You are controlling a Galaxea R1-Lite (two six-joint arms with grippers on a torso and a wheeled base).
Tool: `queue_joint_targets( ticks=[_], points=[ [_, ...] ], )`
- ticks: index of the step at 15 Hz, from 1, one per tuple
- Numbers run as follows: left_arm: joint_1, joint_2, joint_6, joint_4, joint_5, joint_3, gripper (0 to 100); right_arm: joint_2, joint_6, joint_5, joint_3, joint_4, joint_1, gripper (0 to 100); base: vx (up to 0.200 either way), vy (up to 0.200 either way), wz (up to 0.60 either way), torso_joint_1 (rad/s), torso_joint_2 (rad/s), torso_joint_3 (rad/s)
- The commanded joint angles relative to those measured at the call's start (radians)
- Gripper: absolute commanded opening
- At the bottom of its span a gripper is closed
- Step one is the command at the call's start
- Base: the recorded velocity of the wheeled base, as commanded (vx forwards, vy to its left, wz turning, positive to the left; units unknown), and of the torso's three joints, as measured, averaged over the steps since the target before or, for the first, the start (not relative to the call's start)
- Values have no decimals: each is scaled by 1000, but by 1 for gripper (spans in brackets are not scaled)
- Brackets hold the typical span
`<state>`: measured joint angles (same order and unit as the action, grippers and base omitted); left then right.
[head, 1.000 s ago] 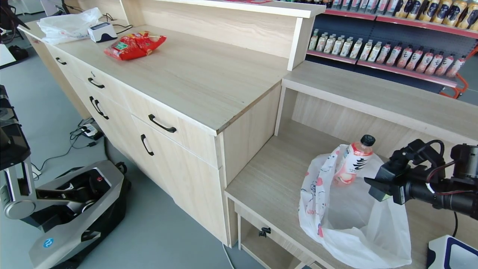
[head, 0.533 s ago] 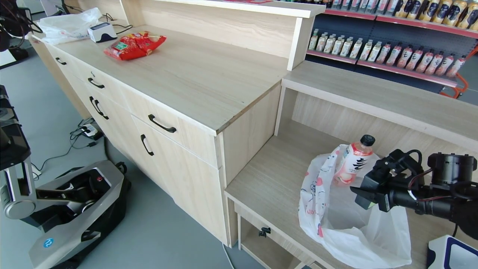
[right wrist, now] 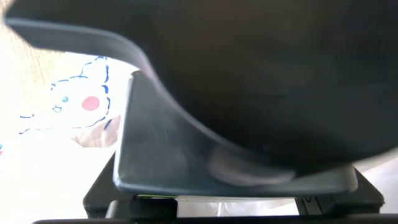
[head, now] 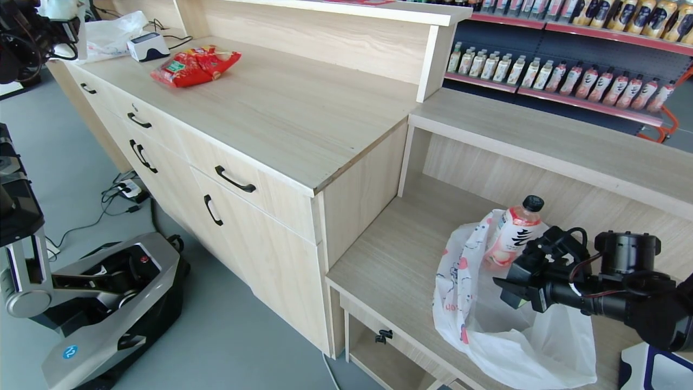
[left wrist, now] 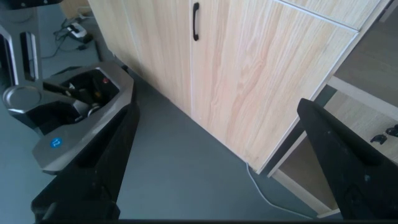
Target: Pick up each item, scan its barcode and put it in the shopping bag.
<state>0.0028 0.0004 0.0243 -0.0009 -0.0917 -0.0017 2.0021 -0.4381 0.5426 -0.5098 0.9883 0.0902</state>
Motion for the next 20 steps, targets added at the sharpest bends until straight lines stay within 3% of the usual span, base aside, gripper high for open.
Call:
queue_joint_targets(
  ticks=[1, 6, 20],
  points=[
    [0, 0, 0, -1, 0, 0, 100, 60, -1, 0, -3, 33, -9, 0, 0, 0, 0, 0, 0, 0],
    [0, 0, 0, -1, 0, 0, 100, 122, 1, 46, -42, 79, -26, 0, 0, 0, 0, 0, 0, 0],
    [0, 0, 0, -1, -2, 0, 100, 141, 4, 46, -50, 95, -35, 0, 0, 0, 0, 0, 0, 0]
  ],
)
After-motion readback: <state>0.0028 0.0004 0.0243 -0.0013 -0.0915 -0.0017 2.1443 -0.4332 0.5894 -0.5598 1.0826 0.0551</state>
